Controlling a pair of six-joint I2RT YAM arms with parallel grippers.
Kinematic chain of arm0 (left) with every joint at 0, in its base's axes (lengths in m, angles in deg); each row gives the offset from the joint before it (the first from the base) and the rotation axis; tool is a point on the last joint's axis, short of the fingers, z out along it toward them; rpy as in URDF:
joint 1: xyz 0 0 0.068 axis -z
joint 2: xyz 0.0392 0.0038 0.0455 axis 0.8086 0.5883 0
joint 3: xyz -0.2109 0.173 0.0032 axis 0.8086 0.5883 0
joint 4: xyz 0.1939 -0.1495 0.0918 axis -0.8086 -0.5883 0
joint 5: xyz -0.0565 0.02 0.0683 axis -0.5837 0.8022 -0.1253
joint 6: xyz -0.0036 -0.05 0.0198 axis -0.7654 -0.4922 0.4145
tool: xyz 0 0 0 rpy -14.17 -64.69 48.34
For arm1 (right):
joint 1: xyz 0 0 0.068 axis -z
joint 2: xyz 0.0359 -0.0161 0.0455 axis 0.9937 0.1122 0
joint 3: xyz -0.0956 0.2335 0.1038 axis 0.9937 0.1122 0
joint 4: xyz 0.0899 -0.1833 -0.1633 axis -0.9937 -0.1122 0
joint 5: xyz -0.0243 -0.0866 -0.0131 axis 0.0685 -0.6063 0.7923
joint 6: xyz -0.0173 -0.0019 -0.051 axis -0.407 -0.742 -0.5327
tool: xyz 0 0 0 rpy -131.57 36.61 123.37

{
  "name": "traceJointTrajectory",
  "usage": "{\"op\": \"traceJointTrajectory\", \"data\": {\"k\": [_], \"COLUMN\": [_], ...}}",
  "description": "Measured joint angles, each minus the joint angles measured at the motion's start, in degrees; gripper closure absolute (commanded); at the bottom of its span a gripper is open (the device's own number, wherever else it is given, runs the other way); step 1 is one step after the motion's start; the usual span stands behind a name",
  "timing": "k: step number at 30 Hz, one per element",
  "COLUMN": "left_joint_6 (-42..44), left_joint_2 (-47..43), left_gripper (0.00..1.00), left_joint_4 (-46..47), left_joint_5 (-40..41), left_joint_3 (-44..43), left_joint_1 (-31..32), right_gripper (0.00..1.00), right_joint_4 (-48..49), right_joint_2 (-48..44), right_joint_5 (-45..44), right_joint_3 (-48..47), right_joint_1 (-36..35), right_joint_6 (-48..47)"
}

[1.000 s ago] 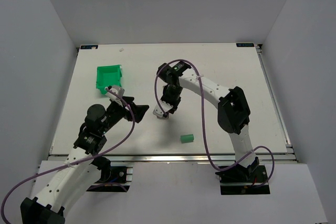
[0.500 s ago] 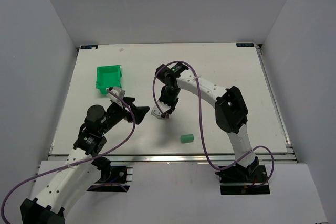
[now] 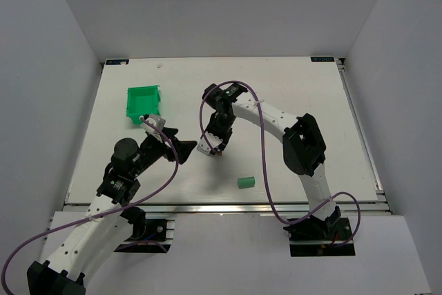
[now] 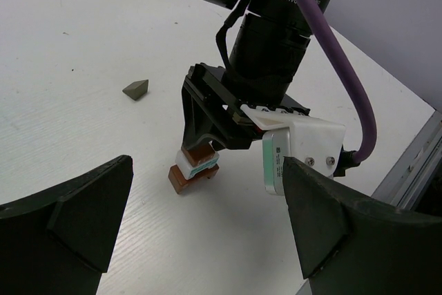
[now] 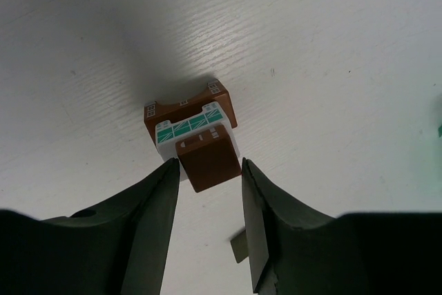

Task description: Build the wood block tower

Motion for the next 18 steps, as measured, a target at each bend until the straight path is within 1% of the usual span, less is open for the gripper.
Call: {"op": "traceJointTrajectory", "data": {"k": [15,18], "left_joint_6": [0.0,0.0], "left_joint_2": [0.7,0.7], "left_gripper": [0.02,0.02], "left_joint_4": [0.0,0.0], "left_joint_5": [-0.7,-0.9], "left_joint_3": [0.0,0.0], "left_joint_1": [0.0,0.0], "right_gripper": [0.53,0.51], "right_joint_4": [0.2,0.0], "right_joint_2": [0.0,0.0], "right_joint_5": [0.0,0.0], "right_joint_3": [0.0,-0.1], "right_joint_1": [-0.1,-0.2], "right_joint_6": [0.0,0.0]}}
